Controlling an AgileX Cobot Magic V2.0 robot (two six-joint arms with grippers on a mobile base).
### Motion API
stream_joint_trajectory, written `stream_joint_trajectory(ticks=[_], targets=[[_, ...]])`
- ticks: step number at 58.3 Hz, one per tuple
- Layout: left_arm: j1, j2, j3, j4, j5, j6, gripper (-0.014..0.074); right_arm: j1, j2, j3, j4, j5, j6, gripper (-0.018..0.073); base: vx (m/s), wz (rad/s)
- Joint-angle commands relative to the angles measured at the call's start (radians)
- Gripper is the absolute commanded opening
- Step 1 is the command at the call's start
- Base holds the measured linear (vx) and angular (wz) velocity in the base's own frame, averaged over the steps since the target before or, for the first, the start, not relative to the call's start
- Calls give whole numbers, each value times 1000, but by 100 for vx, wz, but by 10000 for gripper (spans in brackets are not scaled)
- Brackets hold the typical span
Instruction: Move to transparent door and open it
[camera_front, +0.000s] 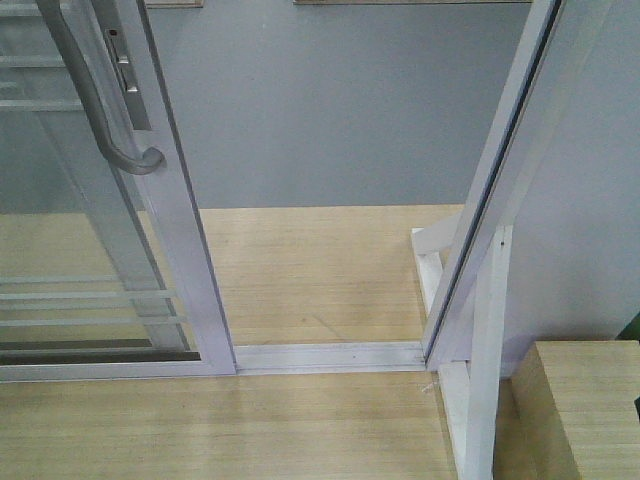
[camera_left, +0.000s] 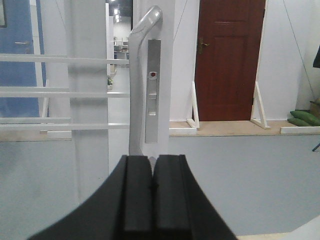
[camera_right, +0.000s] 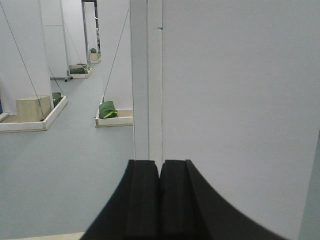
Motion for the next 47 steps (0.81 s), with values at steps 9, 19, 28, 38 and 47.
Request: stream_joint_trajectory(ticks=[9, 19, 28, 38, 47], targets=[[-3, -12, 29, -2, -85, -7, -6, -5, -15, 14, -52, -81, 82, -5, 0, 0], [-3, -12, 29, -2, -85, -7, -6, -5, -15, 14, -52, -64, 82, -5, 0, 0], [-3, -12, 29, -2, -85, -7, -6, -5, -15, 14, -52, -63, 82, -5, 0, 0], [-3, -12, 29, -2, -85, -7, -6, -5, -15, 14, -52, -63, 73, -5, 0, 0], [-3, -12, 29, -2, -85, -7, -6, -5, -15, 14, -52, -63, 73, -5, 0, 0]])
